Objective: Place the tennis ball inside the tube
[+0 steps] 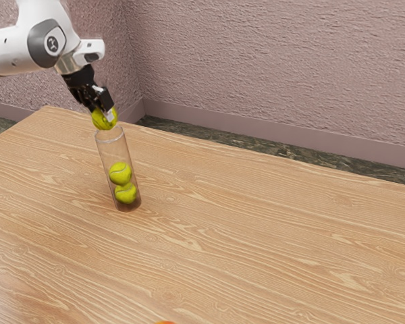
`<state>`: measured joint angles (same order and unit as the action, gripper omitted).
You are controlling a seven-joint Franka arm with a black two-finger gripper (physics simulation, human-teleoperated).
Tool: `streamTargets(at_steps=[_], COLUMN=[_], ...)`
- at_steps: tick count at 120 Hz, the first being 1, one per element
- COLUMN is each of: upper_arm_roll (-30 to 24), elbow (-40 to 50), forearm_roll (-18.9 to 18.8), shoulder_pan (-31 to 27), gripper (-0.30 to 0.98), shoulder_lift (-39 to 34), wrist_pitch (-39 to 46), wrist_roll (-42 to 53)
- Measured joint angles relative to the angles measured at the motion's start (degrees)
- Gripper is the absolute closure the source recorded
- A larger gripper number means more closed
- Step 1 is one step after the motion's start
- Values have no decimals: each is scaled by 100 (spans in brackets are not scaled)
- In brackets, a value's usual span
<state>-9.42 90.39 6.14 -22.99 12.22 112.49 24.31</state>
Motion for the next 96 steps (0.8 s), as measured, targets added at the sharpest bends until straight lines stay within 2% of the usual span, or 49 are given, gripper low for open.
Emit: streamTargets(at_steps=[11,44,75,96], upper_arm_roll=[-2,-11,-77,-619], elbow=[124,158,196,263], forearm_roll=[1,46,7,-304], shoulder_pan=[8,27,31,95], gripper=[39,13,4,2], shoulder_lift=[-69,-112,-156,-952], wrist_pitch=[16,20,-72,-719], wrist_roll=[-37,-83,-110,-277])
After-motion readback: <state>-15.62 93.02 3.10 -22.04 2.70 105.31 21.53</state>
